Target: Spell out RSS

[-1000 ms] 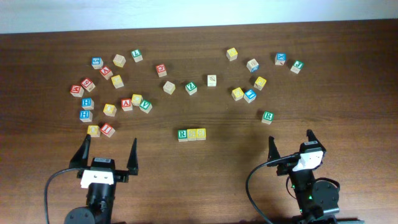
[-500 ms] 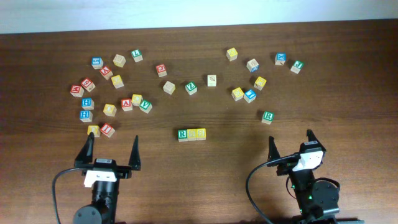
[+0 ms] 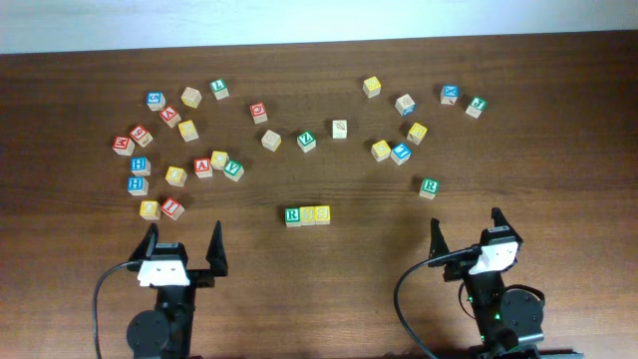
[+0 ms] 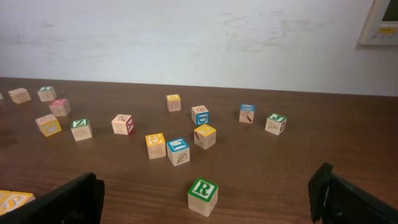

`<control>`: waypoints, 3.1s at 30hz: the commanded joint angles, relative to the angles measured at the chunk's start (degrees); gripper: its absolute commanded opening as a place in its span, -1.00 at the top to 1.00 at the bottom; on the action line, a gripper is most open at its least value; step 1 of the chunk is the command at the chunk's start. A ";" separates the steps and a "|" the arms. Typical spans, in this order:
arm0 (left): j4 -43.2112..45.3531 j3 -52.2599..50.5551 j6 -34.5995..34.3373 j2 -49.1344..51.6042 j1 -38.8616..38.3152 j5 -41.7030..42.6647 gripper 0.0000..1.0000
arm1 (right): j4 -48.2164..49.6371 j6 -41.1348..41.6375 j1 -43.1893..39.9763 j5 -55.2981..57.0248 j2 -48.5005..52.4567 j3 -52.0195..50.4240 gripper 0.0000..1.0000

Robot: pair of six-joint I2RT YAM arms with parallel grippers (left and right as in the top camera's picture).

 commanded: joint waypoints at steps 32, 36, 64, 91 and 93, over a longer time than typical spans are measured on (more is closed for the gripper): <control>-4.52 -0.22 -2.23 -0.57 -1.25 -4.76 -0.98 | -0.39 -0.39 -0.42 0.09 -0.66 -0.35 -0.96; -4.52 -0.22 -2.25 -0.57 1.03 -3.96 -0.98 | -0.39 -0.39 -0.42 0.09 -0.63 -0.35 -0.96; -4.50 -0.20 0.57 -0.57 1.14 -2.29 -0.98 | -0.39 -0.39 -0.42 0.09 -0.63 -0.35 -0.97; -4.35 -0.20 0.55 -0.55 1.14 -2.49 -0.98 | -0.39 -0.39 -0.42 0.09 -0.63 -0.35 -0.97; -4.35 -0.20 0.55 -0.55 1.14 -2.49 -0.98 | -0.39 -0.39 -0.42 0.09 -0.66 -0.35 -0.96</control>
